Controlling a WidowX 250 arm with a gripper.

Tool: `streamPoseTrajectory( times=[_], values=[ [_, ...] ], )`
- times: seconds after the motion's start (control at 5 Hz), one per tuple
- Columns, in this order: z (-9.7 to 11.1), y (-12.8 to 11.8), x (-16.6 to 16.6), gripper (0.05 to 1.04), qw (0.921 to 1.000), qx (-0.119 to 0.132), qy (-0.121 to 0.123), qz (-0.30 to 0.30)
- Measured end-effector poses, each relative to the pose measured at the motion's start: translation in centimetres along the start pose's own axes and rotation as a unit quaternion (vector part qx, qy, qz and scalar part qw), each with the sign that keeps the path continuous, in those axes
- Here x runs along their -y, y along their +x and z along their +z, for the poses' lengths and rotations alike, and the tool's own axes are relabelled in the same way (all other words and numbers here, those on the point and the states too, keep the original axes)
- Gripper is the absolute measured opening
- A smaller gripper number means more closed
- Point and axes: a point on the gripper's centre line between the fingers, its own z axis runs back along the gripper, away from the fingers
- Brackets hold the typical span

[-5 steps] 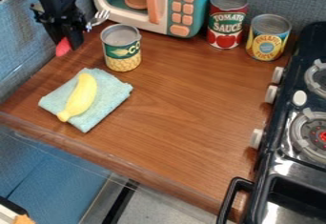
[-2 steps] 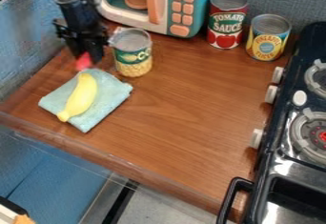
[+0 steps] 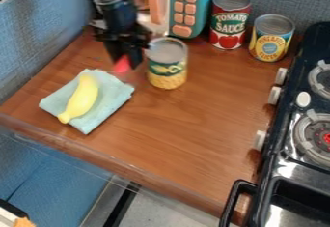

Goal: Lift the orange fork

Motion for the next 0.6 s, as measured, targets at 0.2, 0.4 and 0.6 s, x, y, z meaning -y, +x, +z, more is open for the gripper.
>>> streamPoseTrajectory(
  times=[0.2, 0.4, 0.6],
  values=[
    [-1.0, 0.0, 3.5, 0.421, 0.9998, -0.012, -0.012, -0.004],
    [-1.9, -0.4, 6.4, 0.421, 0.9994, -0.024, -0.013, -0.021],
    [-2.3, -0.8, 7.9, 0.421, 0.9989, -0.032, -0.018, -0.031]
  ],
)
